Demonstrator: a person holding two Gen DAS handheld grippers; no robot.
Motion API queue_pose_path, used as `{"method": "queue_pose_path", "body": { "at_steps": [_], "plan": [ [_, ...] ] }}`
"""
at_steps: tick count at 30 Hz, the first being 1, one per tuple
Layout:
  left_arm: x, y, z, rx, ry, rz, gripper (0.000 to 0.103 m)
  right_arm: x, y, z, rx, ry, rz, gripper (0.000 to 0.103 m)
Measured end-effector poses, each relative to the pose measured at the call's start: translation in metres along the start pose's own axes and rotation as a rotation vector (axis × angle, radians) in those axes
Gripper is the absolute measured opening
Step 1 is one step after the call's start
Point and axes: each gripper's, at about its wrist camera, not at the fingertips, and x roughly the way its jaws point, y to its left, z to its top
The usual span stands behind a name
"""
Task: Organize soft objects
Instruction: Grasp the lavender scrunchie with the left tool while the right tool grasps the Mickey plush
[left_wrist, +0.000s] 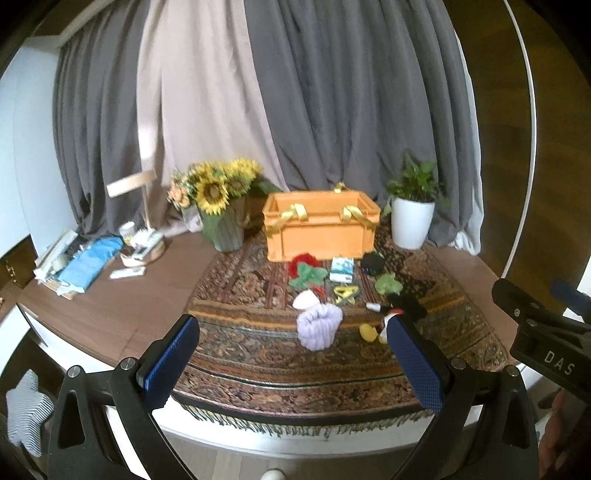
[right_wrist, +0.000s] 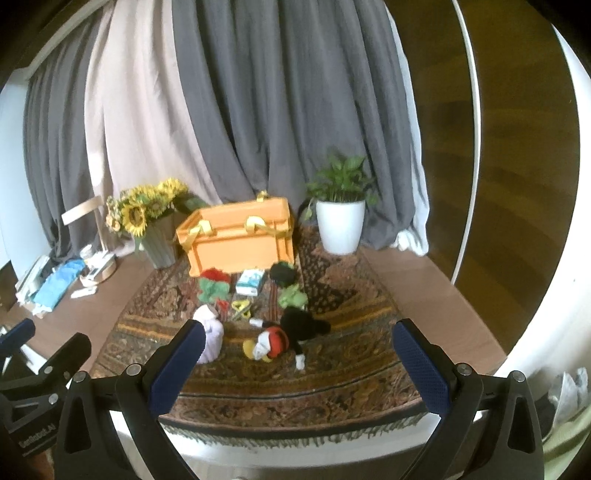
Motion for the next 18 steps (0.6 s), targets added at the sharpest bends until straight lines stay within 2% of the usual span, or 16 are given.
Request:
{"method": "queue_pose_path", "body": {
  "at_steps": [11,18],
  "plan": [
    [0.060,0.000,-0.013,0.028,0.127,-0.081,0.103,0.061,0.001,-0.011,0.034,0.142,0.022,0.102],
    [0.113,0.006,-0.011,0.065,0.166,-0.147,0.103,0.113,0.013,-0.014,0.058,0.224,0.009,0.102]
  ]
}}
